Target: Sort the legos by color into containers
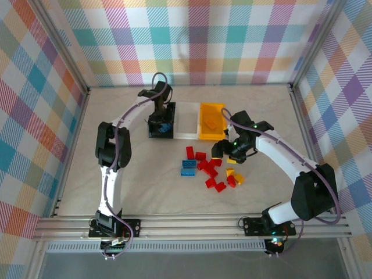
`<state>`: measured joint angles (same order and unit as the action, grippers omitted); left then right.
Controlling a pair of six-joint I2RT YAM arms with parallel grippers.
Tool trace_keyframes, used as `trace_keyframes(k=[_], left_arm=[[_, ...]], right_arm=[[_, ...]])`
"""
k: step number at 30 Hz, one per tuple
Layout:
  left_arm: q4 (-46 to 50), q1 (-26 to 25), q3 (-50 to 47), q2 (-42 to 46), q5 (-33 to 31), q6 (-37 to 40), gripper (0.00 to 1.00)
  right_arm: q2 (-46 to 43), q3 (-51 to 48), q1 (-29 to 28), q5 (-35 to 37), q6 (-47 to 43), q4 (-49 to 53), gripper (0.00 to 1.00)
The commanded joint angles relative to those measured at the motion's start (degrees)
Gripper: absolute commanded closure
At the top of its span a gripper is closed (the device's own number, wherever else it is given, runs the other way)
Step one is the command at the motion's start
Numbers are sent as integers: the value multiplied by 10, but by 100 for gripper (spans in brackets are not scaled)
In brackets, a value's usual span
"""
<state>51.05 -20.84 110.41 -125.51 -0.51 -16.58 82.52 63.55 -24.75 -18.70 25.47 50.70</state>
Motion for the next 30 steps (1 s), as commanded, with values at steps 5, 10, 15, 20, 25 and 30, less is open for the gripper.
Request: trace_keyframes(k=[5, 10, 15, 20, 25, 30], left_arm=[[22, 11, 33, -14, 13, 8, 72], [21, 11, 25, -5, 11, 7, 56], [16, 11, -2, 28, 13, 7, 51], [8, 7, -57, 110, 25, 0, 48], [10, -23, -147, 216, 39, -12, 39], [13, -118, -252, 305, 35, -55, 23]], right_arm=[[-13, 4, -2, -2, -9, 17, 28], [-14, 4, -2, -3, -7, 16, 28], [-18, 6, -3, -4, -2, 15, 28], [-26, -2, -4, -7, 9, 5, 28], [-25, -5, -4, -8, 17, -4, 28], [-29, -15, -4, -6, 29, -13, 27]])
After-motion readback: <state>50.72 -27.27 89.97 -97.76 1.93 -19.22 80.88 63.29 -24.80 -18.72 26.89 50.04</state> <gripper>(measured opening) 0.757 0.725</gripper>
